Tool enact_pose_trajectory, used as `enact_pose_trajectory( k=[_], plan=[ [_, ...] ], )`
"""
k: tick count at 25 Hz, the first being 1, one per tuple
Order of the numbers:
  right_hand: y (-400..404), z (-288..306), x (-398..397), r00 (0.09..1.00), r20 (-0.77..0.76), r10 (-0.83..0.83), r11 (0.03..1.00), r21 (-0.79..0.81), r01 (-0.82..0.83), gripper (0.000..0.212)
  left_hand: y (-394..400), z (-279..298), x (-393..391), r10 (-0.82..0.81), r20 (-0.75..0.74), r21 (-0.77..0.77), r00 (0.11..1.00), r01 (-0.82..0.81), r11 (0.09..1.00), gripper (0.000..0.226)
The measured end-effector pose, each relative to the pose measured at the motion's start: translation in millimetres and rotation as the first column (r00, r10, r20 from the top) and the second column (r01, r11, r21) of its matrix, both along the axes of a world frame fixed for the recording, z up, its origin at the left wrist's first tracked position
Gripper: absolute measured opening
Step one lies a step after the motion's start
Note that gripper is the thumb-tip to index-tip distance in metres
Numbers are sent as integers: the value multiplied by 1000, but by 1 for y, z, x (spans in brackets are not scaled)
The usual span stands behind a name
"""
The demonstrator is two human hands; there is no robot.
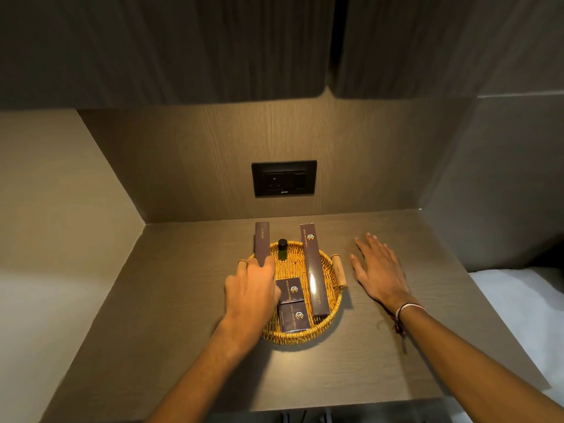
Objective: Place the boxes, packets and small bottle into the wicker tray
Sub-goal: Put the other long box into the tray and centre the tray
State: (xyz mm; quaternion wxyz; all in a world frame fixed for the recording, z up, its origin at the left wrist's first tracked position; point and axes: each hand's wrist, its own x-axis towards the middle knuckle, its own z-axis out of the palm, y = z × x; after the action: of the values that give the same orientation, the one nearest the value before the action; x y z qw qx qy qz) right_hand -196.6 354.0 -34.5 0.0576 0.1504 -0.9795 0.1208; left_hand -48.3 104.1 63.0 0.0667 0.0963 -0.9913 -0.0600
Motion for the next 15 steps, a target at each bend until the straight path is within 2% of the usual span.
enact_pose_trajectory(
  k=[8,10,12,15],
  plan=[
    [1,0,0,1000,-17,1,1000,12,-1,59,1,-11,7,2,21,-189,1000,2,982,38],
    [1,0,-1,1000,-13,-2,1000,10,2,60,-5,-8,10,14,12,-192,1000,-11,981,39],
    [0,1,0,1000,-1,-2,1000,0,2,60,-16,-4,12,17,-28,-113,999,-20,993,41],
    [0,4,1,999,38,8,1000,-26,-7,57,-42,3,11,75,-133,133,988,-57,990,35]
  ],
)
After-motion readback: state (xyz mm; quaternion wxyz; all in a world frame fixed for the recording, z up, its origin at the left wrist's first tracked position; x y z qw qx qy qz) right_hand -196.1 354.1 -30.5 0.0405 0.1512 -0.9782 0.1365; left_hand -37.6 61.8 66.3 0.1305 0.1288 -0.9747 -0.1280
